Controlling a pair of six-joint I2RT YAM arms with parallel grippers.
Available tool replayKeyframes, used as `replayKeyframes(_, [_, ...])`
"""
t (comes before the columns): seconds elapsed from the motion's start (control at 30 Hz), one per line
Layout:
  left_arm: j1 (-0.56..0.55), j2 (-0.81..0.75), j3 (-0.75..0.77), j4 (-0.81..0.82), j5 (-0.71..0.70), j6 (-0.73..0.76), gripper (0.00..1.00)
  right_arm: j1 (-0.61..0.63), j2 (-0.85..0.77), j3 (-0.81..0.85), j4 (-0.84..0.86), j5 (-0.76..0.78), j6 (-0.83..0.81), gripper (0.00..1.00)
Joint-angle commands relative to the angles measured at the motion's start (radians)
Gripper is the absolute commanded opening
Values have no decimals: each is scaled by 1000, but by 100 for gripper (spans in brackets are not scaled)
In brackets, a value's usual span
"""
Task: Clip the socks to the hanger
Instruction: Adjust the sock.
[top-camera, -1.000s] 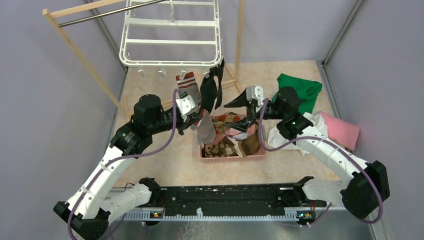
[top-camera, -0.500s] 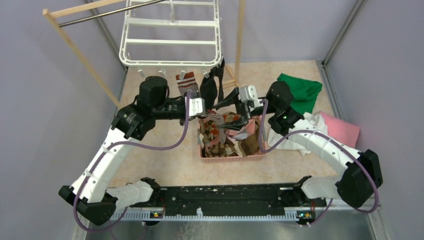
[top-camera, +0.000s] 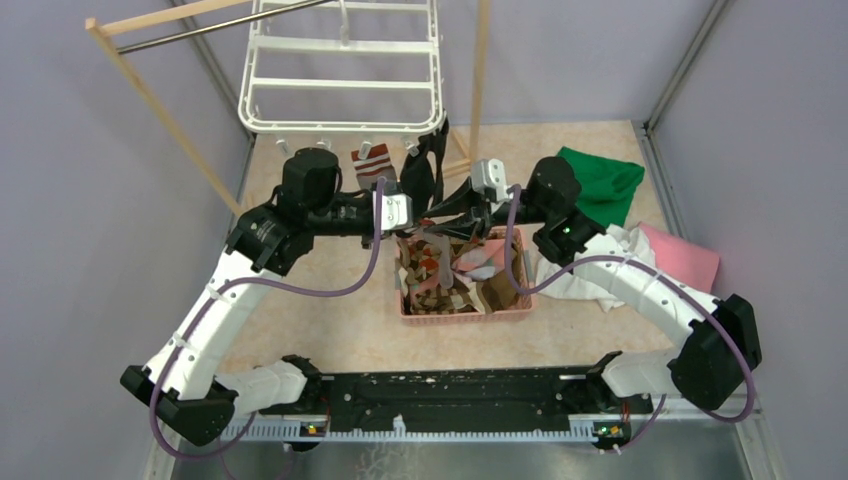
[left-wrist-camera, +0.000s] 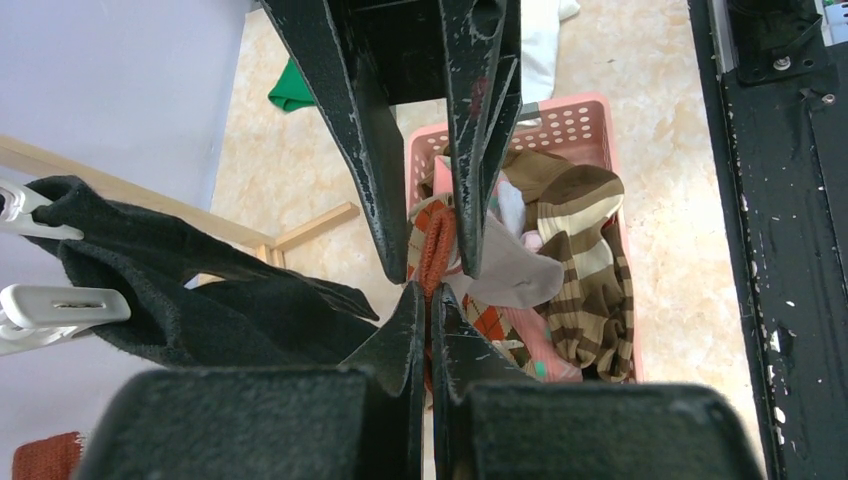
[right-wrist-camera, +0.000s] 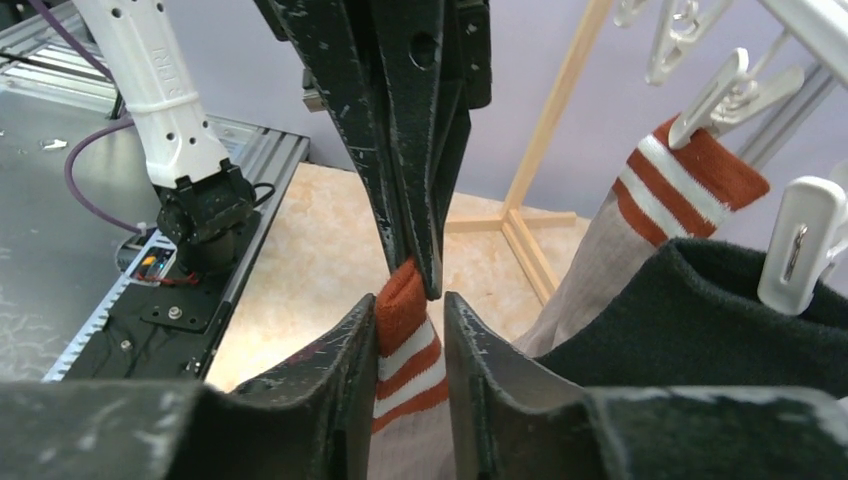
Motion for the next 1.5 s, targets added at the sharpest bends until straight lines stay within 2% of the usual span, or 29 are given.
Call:
replayKeyframes(0.0, [-1,-1,33,47,35,9,0,4,2,53,-24,44,-32,26])
replayKeyframes(0.13, [-1,-10,27,54,27,-10,0,4,-2,50,-26,57,-35,14])
replayKeyframes(0.23, [-1,-28,5,80,22,-36,0,4,-13,45,-19,66,-33,1])
replayKeyframes(0.33, [-2,-62,-34,138,-17,-107,0,4,-30,38,-1,59,-29,0])
replayKeyframes(0.37, [-1,-76,-61,163,-41,-140,5,4,-37,34,4,54,-29,0])
replayKeyframes(0.47, [-2,-156,-154,275,-174,-297,44,5,-56,17,33,46,4,0])
replayKeyframes(0.5, [0,-197,-200,314,-186,-339,51,4,-61,7,66,42,25,0])
replayKeyframes(0.53, [0,-239,-251,362,-192,-369,64,4,-67,-3,93,42,49,0])
replayKeyframes(0.57, [0,-291,-307,424,-205,-408,87,4,-70,-13,124,43,73,0])
replayKeyframes(0.6, [0,-343,-368,490,-222,-455,97,5,-74,-22,149,45,100,0])
replayKeyframes(0.83, [0,-663,-770,996,-346,-774,99,6,-52,-14,257,64,244,0])
replayKeyframes(0.97, [0,-761,-946,1223,-404,-872,99,22,-31,-1,281,73,274,0])
replayKeyframes(1.07, [0,-785,-1016,1368,-415,-918,95,44,-10,13,277,88,284,0])
replayKeyframes(1.47, [0,-688,-1009,1494,-365,-937,77,99,51,61,319,124,328,0])
